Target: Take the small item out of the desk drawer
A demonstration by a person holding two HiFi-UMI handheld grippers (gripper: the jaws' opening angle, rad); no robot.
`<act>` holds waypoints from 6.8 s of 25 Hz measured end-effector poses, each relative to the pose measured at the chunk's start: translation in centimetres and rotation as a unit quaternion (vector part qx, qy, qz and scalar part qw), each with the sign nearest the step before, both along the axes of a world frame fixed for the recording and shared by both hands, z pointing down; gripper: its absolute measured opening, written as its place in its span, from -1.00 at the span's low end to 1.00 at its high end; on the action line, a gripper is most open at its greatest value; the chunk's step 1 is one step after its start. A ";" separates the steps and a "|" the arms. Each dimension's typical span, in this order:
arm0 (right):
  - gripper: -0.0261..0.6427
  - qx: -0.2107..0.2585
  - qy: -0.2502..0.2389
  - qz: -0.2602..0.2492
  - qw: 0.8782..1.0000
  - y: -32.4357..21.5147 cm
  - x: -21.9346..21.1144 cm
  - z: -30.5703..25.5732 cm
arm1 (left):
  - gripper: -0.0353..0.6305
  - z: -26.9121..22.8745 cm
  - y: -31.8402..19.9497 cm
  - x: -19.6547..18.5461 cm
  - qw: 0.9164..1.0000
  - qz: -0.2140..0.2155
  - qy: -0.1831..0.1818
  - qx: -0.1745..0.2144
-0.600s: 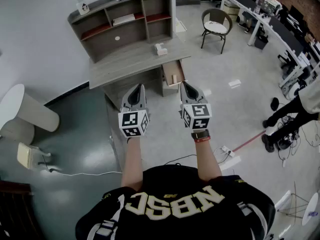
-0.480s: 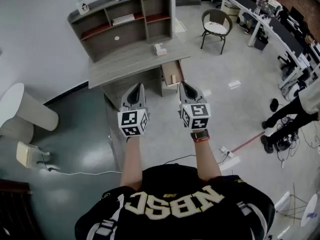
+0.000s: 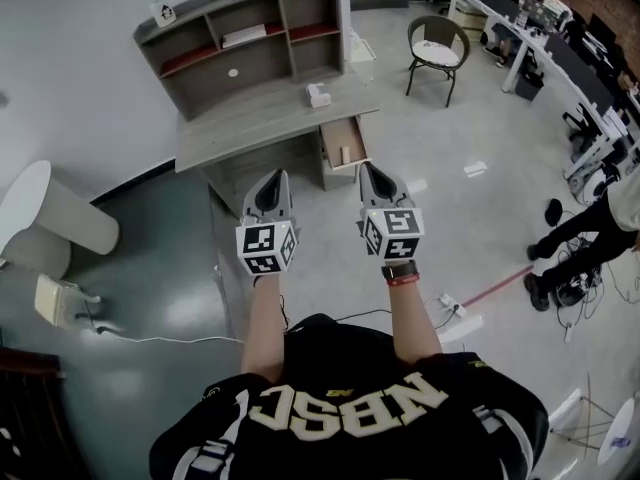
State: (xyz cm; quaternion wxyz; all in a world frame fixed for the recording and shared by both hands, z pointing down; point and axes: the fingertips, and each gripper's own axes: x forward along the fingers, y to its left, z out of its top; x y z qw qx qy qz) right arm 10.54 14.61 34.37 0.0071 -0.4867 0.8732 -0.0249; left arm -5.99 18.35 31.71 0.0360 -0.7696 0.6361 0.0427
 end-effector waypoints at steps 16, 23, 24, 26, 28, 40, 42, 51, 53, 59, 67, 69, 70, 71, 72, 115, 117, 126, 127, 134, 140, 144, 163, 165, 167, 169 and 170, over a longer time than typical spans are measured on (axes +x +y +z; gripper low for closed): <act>-0.90 -0.033 -0.009 -0.004 0.999 -5.4 0.1 2.7 | -0.87 1.9 -6.0 0.9 1.000 0.013 0.005 -0.018; -0.90 -0.027 -0.002 0.005 1.000 -12.4 -2.1 1.8 | -0.87 1.2 -13.8 -0.9 0.999 0.030 0.017 -0.010; -0.90 -0.026 -0.001 0.006 1.000 -13.4 -2.5 1.6 | -0.87 1.0 -14.9 -1.3 0.999 0.032 0.017 -0.007; -0.90 -0.022 -0.001 0.010 1.000 -15.4 -3.4 1.2 | -0.87 0.4 -16.9 -2.3 0.999 0.034 0.021 -0.003; -0.90 -0.021 0.000 0.015 1.000 -17.3 -4.2 0.9 | -0.87 0.1 -18.9 -3.1 0.999 0.036 0.025 -0.001; -0.90 -0.030 0.015 0.040 0.999 -26.8 -8.0 1.8 | -0.87 1.3 -29.5 -6.5 0.997 0.066 0.035 -0.012; -0.90 -0.031 0.017 0.043 0.998 -28.2 -8.7 2.1 | -0.87 1.6 -31.0 -6.9 0.997 0.074 0.035 -0.014; -0.90 -0.047 0.026 0.052 0.997 -32.1 -11.2 4.1 | -0.87 3.9 -35.4 -8.4 0.993 0.105 0.048 -0.031; -0.90 -0.051 0.030 0.052 0.997 -32.4 -11.4 4.6 | -0.87 4.5 -35.8 -8.6 0.992 0.107 0.053 -0.036; -0.90 -0.071 0.033 0.062 0.995 -32.7 -11.0 6.5 | -0.87 6.0 -36.4 -8.2 0.990 0.116 0.057 -0.051; -0.90 -0.091 0.037 0.055 0.994 -34.2 -10.4 8.8 | -0.87 8.5 -38.2 -6.9 0.988 0.120 0.056 -0.076; -0.90 -0.099 0.037 0.057 0.993 -34.6 -9.8 9.5 | -0.87 9.0 -38.7 -6.6 0.988 0.121 0.055 -0.081; -0.90 -0.104 0.040 0.058 0.992 -34.7 -9.5 10.0 | -0.87 9.3 -38.9 -6.3 0.987 0.122 0.056 -0.084; -0.90 -0.108 0.043 0.058 0.991 -35.0 -9.2 10.4 | -0.87 9.7 -39.1 -6.0 0.987 0.124 0.056 -0.088; -0.90 -0.113 0.045 0.058 0.991 -35.3 -8.8 10.9 | -0.87 10.1 -39.4 -5.7 0.986 0.125 0.056 -0.093; -0.71 -0.362 0.110 0.014 0.926 -41.4 -5.6 35.3 | -0.87 28.2 -46.8 1.0 0.952 0.143 0.051 -0.265; -0.69 -0.369 0.113 0.010 0.922 -41.7 -5.7 36.5 | -0.87 28.8 -46.9 1.2 0.951 0.144 0.054 -0.269; -0.61 -0.409 0.134 -0.004 0.903 -42.6 -6.1 42.3 | -0.87 32.1 -48.1 1.4 0.944 0.147 0.055 -0.292; -0.60 -0.411 0.137 -0.005 0.901 -42.8 -6.1 43.0 | -0.87 32.5 -48.3 1.4 0.943 0.148 0.053 -0.295; -0.56 -0.428 0.150 -0.012 0.891 -43.5 -6.0 46.4 | -0.87 34.9 -48.9 1.7 0.935 0.149 0.053 -0.317; -0.52 -0.462 0.161 -0.034 0.872 -43.6 -6.6 50.0 | -0.87 37.0 -48.9 1.1 0.930 0.138 0.066 -0.335; -0.49 -0.472 0.167 -0.037 0.865 -44.0 -6.7 52.2 | -0.87 38.2 -49.3 1.0 0.927 0.139 0.064 -0.343; -0.43 -0.522 0.187 -0.018 0.832 -46.6 -6.7 60.0 | -0.87 42.5 -49.6 0.4 0.917 0.133 0.061 -0.371; -0.44 -0.527 0.197 -0.008 0.827 -46.8 -6.4 60.2 | -0.87 42.7 -49.4 0.3 0.916 0.131 0.062 -0.374; -0.44 -0.527 0.204 0.000 0.825 -47.1 -6.1 60.5 | -0.87 42.9 -49.3 0.3 0.915 0.129 0.064 -0.376; -0.44 -0.533 0.202 0.005 0.822 -47.1 -6.2 60.8 | -0.87 43.1 -49.1 0.2 0.915 0.128 0.064 -0.378; -0.45 -0.536 0.202 0.007 0.820 -47.1 -6.2 60.9 | -0.87 43.1 -49.1 0.2 0.914 0.128 0.064 -0.379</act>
